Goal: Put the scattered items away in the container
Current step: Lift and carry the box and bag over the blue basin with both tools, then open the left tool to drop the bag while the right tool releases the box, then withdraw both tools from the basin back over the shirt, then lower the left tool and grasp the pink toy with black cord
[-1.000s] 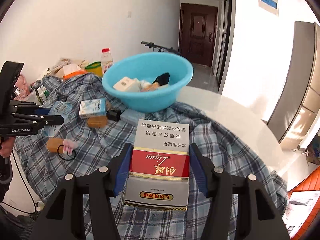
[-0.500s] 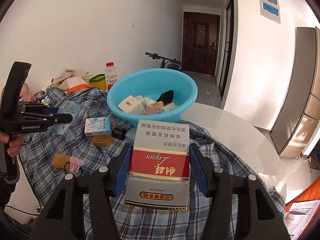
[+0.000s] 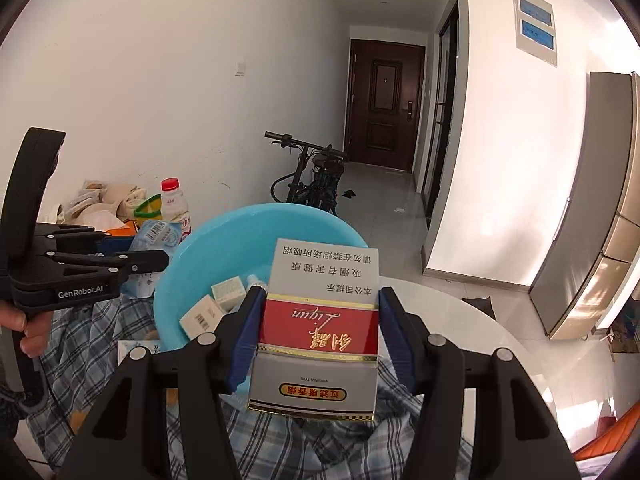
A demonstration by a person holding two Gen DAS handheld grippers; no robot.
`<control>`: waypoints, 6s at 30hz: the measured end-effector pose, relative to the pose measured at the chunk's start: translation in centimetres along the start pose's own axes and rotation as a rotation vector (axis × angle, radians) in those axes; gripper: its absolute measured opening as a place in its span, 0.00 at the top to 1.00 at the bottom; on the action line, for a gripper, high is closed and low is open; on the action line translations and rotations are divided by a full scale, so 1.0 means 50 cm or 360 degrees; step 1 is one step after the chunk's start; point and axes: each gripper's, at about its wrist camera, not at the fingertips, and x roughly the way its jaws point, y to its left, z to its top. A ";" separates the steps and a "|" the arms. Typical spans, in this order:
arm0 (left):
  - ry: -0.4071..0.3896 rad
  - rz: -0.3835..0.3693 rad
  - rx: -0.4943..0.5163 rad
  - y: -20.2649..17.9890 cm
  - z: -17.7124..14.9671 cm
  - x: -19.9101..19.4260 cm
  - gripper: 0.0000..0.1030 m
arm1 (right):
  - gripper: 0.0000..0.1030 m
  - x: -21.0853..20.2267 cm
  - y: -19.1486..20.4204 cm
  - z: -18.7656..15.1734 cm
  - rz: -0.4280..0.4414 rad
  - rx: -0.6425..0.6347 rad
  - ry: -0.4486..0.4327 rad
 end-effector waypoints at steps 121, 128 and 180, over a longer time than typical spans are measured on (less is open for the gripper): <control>0.0365 0.0121 -0.0127 0.069 -0.025 0.110 0.22 | 0.18 0.158 -0.041 -0.023 0.0112 0.0230 0.0395; 0.0369 0.0088 -0.0087 0.058 -0.144 -0.021 0.22 | 0.18 0.045 -0.031 -0.130 0.0100 0.0180 0.0418; 0.0510 -0.0145 -0.0078 0.002 -0.497 -0.045 0.18 | 0.18 -0.107 0.024 -0.355 0.0014 0.0144 0.0482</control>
